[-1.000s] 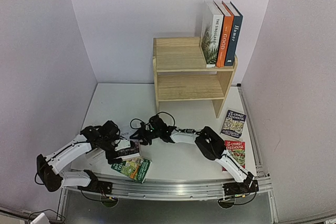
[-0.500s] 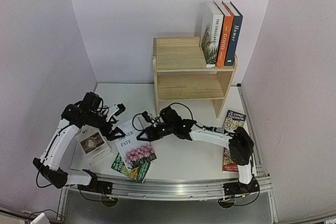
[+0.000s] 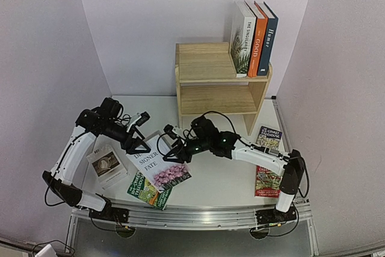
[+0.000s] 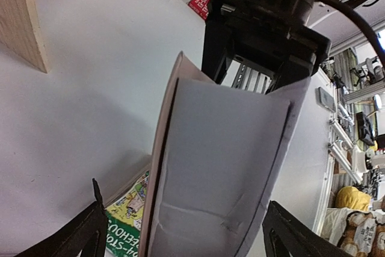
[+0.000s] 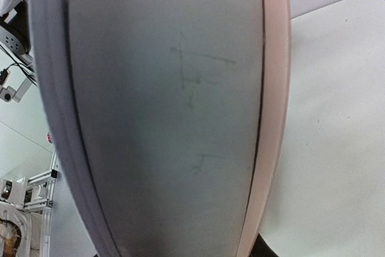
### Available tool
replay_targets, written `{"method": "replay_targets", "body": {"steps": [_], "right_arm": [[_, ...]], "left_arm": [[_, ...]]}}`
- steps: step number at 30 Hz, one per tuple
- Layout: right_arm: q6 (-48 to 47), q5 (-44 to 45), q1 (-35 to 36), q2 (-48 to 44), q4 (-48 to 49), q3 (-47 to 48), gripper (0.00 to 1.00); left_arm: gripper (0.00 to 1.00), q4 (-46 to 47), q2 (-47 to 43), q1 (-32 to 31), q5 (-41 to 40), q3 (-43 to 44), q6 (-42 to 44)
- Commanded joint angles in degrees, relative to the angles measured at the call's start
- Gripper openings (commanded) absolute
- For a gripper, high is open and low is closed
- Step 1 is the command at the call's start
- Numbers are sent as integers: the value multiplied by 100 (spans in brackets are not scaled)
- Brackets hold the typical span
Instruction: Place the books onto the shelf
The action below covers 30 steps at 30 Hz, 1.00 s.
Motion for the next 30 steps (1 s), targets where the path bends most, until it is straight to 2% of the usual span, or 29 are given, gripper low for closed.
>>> {"method": "replay_targets", "body": {"steps": [1, 3, 8, 14, 18, 24, 26, 30], "right_arm": [[-786, 129, 15, -264, -36, 341, 31], [-850, 169, 18, -281, -62, 371, 30], [-1206, 160, 15, -218, -114, 480, 30], [-1221, -26, -60, -21, -188, 801, 29], [-1142, -169, -153, 117, -230, 1006, 28], [-1091, -121, -297, 204, -238, 1202, 28], [-1087, 40, -323, 195, -241, 1193, 34], [-1019, 576, -326, 206, -245, 1183, 70]], "left_arm": [[79, -579, -8, 14, 627, 160, -196], [69, -550, -15, 14, 714, 91, -217], [56, -546, -18, 9, 572, 101, -173], [50, -573, -152, -36, 541, -173, -67], [39, -529, -210, -48, 570, -192, -89], [27, -434, -217, -39, 875, -261, -306], [27, -371, -229, -23, 940, -255, -429], [26, -263, -256, 120, 1173, -328, -657]]}}
